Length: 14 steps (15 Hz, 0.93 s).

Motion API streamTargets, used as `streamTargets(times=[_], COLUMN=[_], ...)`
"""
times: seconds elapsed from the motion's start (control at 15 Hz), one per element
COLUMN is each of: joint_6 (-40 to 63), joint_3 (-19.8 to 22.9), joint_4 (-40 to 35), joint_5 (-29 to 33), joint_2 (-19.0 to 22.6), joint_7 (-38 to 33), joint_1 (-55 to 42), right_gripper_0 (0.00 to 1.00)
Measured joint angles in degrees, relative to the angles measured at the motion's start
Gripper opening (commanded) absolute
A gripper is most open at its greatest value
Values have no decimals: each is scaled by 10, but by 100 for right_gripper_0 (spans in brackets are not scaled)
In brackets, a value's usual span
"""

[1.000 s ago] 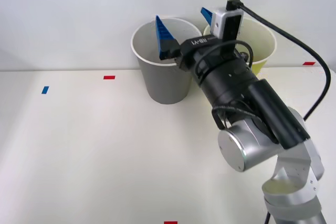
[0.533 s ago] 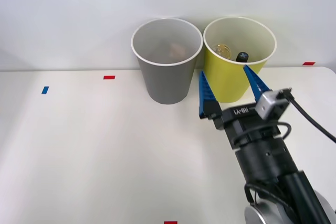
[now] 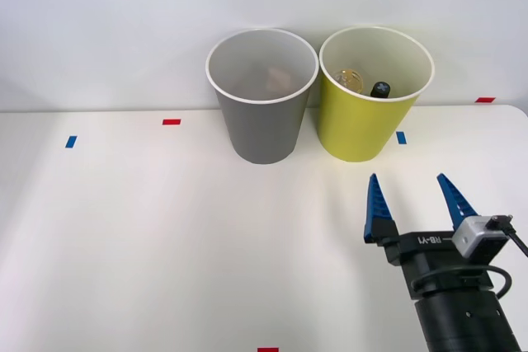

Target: Put cans in the gray bin, plastic bottles in the light green bin

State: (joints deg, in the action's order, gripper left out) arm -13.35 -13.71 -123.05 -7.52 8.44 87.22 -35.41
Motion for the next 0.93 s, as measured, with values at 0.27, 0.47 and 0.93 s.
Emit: streamTargets(times=[0.27, 0.47, 0.93], joint_6=[7, 51, 40], joint_3=[17, 32, 45], joint_4=[1, 1, 53], joint_5=[0, 2, 93], joint_2=[7, -1, -54], joint_7=[0, 2, -34], joint_1=[-58, -63, -19], right_gripper_0=[100, 100, 100])
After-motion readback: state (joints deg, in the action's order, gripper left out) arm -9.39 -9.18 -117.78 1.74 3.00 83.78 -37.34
